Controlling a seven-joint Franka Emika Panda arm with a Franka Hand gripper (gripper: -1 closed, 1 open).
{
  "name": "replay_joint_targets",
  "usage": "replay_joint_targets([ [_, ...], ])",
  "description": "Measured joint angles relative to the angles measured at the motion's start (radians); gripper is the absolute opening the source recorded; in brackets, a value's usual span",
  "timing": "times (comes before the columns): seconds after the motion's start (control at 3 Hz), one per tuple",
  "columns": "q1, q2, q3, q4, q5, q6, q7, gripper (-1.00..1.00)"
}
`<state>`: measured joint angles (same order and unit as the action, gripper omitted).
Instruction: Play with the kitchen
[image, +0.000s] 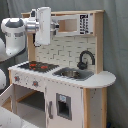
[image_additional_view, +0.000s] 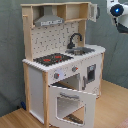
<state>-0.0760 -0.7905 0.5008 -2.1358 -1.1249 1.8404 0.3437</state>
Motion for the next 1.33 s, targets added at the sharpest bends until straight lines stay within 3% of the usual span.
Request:
replay_joint_targets([
  [0.33, 0.000, 0.068, 0.012, 0.015, -0.019, 0.078, 0.000, -1.00],
  [0.67, 0.000, 0.145, 0.044, 0.070, -0.047, 0.114, -0.001, -1.00],
  [1.33, 0.000, 0.301, 0.090, 0.192, -0.114, 0.115, -0.003, -1.00],
])
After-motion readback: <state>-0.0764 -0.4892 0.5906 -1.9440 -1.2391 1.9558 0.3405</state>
